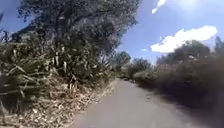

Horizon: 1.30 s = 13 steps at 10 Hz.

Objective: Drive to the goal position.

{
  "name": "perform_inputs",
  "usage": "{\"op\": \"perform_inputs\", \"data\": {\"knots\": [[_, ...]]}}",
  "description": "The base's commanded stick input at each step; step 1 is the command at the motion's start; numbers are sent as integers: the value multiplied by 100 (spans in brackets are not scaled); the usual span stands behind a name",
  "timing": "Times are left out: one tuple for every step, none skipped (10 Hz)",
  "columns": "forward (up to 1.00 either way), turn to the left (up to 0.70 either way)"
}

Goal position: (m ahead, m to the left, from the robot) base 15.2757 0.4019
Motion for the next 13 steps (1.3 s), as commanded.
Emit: {"op": "perform_inputs", "data": {"knots": [[100, -40], [100, -40], [100, -40], [100, -22], [100, -13], [100, -4], [100, 0], [100, 0], [100, 0], [100, 0], [100, 0], [100, 0], [100, 0]]}}
